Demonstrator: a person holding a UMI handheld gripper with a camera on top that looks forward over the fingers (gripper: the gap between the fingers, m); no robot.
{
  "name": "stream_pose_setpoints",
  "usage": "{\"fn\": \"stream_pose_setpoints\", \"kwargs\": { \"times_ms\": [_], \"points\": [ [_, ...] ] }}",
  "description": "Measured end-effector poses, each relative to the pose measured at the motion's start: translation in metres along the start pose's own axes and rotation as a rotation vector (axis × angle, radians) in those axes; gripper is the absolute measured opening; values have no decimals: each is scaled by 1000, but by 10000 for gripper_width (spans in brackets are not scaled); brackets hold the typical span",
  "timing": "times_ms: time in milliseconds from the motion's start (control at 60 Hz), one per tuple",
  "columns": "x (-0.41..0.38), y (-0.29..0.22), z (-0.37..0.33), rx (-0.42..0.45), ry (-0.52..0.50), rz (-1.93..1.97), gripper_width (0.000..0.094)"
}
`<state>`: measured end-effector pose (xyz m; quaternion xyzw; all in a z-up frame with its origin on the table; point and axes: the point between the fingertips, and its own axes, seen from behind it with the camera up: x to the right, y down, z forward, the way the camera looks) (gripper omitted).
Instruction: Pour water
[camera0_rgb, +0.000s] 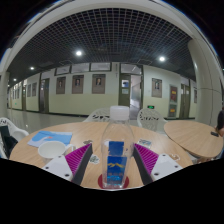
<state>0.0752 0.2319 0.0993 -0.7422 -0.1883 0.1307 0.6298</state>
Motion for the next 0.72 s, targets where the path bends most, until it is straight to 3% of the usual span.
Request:
{"fn": "stream_pose_setpoints", "kwargs": {
  "times_ms": [167,317,500,717],
  "points": [
    [-2,5,-63,-28,25,-53,853],
    [-13,29,-154,-112,49,-54,856],
    [-79,20,-233,-65,-127,52,853],
    [-123,17,-269,-35,-278,190,844]
  ]
}}
